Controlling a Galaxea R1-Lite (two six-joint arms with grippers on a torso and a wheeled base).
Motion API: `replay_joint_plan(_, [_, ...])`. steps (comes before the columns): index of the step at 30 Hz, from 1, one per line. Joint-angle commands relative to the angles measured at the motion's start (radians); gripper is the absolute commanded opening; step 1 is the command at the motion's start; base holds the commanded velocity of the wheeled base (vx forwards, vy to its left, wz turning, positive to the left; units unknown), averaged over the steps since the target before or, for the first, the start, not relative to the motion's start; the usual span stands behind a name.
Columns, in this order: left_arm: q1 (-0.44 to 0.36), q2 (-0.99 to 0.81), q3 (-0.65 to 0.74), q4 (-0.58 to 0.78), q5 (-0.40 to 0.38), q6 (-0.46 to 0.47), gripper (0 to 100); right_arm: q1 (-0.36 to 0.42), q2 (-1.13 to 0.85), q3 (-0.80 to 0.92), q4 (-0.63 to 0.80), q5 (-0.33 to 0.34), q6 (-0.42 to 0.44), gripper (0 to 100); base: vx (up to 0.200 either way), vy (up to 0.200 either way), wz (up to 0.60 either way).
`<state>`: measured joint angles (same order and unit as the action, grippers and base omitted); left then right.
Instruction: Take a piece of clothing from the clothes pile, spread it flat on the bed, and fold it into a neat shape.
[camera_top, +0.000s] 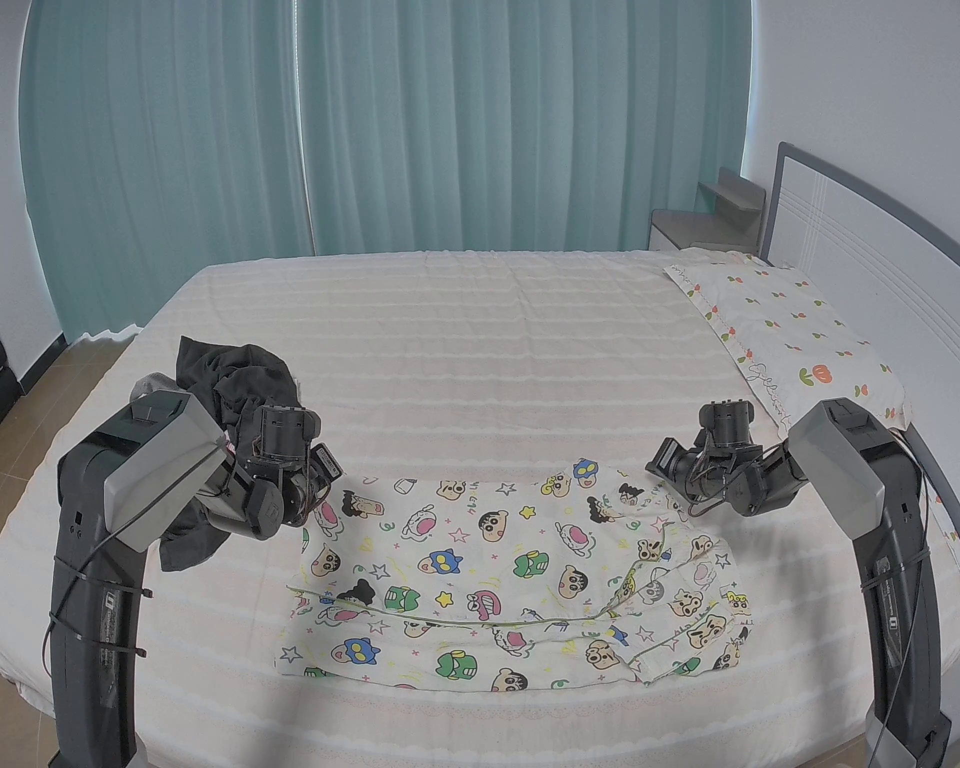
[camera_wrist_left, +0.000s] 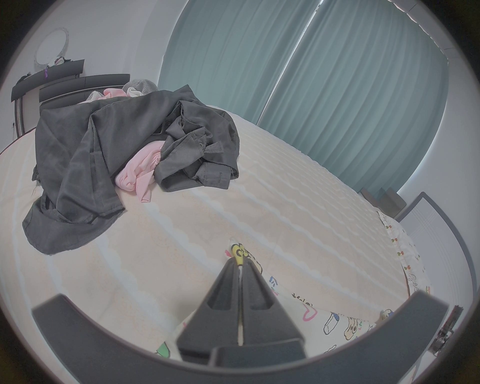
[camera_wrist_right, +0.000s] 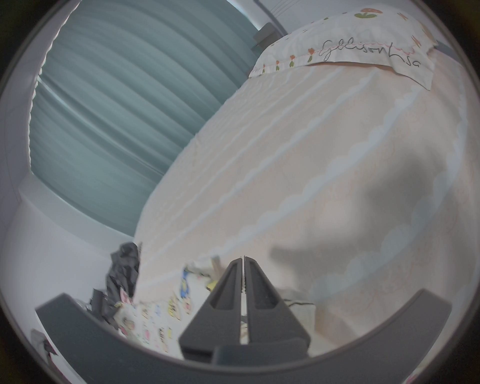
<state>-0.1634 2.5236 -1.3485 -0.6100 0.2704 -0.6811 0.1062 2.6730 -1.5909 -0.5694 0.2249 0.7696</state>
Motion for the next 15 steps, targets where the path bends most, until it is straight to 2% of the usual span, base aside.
replay_joint_plan(1, [-0.001,-0.006,0.012,-0.001,0.001,0.000,0,-0.025,-0.061,0.046,-0.060,0.021,0.043,0,0.000,0.000,0.00])
replay_joint_plan(4, [-0.001,-0.009,0.014,-0.001,0.009,0.000,0,-0.031,-0.085,0.094,-0.087,0.047,0.053,0,0.000,0.000,0.00])
replay_joint_plan(6, [-0.001,-0.009,0.014,-0.001,0.012,0.000,0,-0.031,-0.099,0.138,-0.086,0.071,0.025,0,0.000,0.000,0.00])
replay_joint_plan(12, [-0.002,-0.009,0.015,-0.001,0.012,0.000,0,-0.036,-0.073,0.150,-0.033,0.073,-0.119,0,0.000,0.000,0.00])
replay_joint_plan(13, [-0.002,-0.009,0.014,-0.001,0.012,0.000,0,-0.040,-0.071,0.150,-0.024,0.073,-0.133,100,0.000,0.000,0.00])
replay_joint_plan(15, [-0.002,-0.009,0.015,-0.001,0.012,0.000,0,-0.040,-0.067,0.150,-0.021,0.073,-0.142,100,0.000,0.000,0.00])
